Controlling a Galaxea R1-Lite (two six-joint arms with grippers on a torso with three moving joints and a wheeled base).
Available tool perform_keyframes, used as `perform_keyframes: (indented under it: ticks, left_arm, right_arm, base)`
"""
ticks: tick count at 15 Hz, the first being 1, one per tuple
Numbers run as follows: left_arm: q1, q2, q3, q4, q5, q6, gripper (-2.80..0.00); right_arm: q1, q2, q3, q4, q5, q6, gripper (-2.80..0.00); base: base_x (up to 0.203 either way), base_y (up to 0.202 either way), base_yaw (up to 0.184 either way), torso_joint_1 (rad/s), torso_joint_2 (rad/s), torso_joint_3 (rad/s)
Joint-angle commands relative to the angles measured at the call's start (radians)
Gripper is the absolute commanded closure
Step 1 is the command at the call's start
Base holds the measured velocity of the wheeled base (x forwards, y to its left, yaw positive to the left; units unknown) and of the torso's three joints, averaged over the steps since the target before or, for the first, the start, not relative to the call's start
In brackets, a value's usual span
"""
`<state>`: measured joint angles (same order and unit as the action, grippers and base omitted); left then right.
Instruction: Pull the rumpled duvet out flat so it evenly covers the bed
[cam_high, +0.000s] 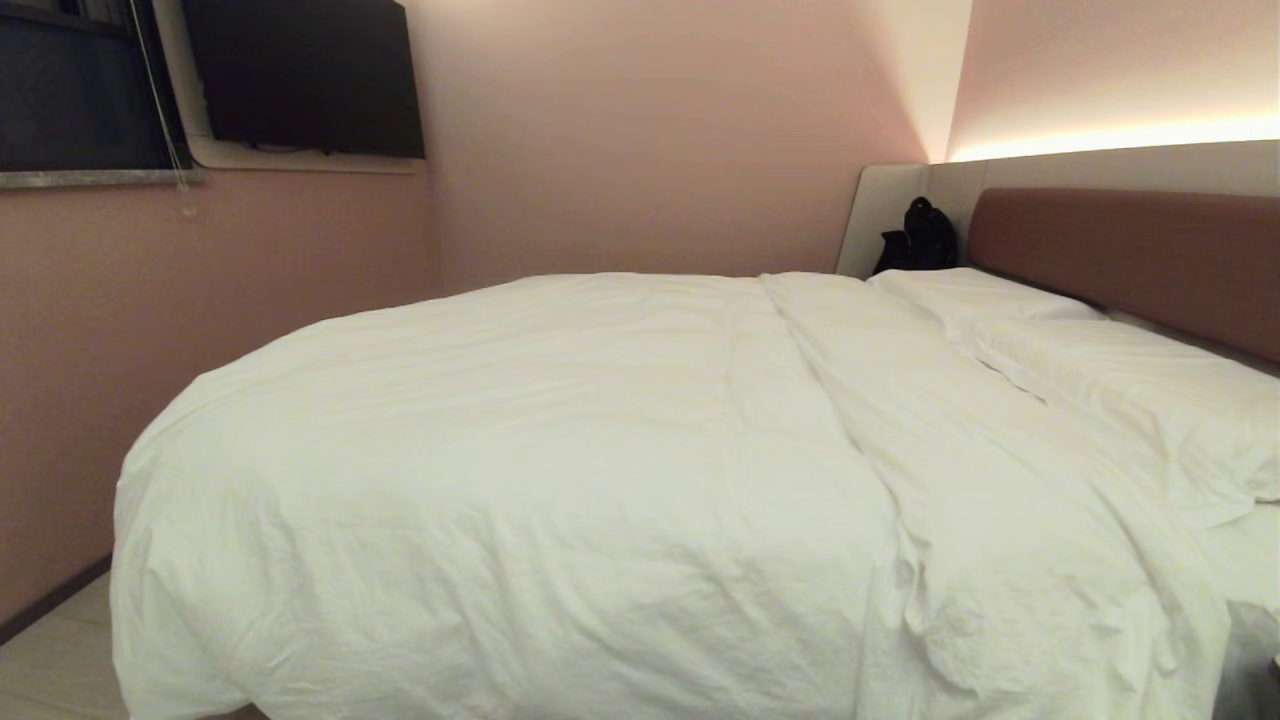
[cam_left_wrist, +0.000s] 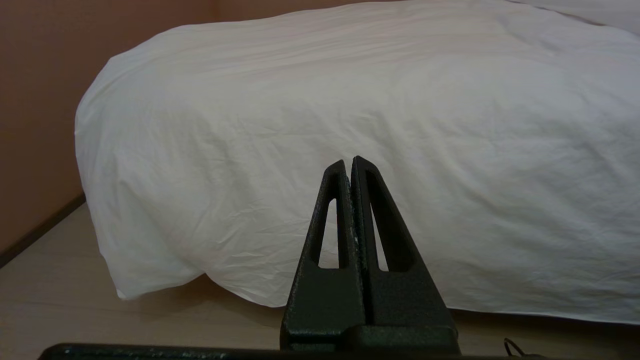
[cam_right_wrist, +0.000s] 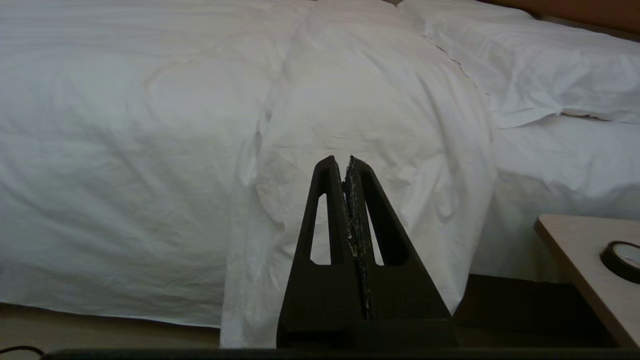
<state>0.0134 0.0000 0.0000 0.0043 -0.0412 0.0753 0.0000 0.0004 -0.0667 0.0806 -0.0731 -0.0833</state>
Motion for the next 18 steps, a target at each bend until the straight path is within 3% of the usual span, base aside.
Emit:
perform_keyframes:
  ticks: [1,4,8,18]
  left_arm:
    - [0.0,0.002,0.0,0.0,0.0,0.0,0.0]
    - [0.0,0.002,0.0,0.0,-0.002,-0.002,0.0]
    - [0.0,0.002,0.0,0.0,-0.002,0.0,0.0]
    - [0.0,0.002,0.0,0.0,-0.002,-0.002,0.0]
  right_arm:
    - [0.0,0.0,0.028,-0.003,0.091,-0.018,0.0]
    - [0.0,0.0,0.036,-0.018,0.107,-0.04,0.0]
    - [0.0,0.0,0.038,-0.019,0.09,0.048,0.0]
    - [0.0,0.0,0.038,-0.019,0.09,0.05,0.0]
  base:
    - [0.0,0.0,0.0,0.0,0.0,0.0]
    - [0.0,0.0,0.0,0.0,0.0,0.0]
    - [0.0,0.0,0.0,0.0,0.0,0.0]
    - [0.0,0.0,0.0,0.0,0.0,0.0]
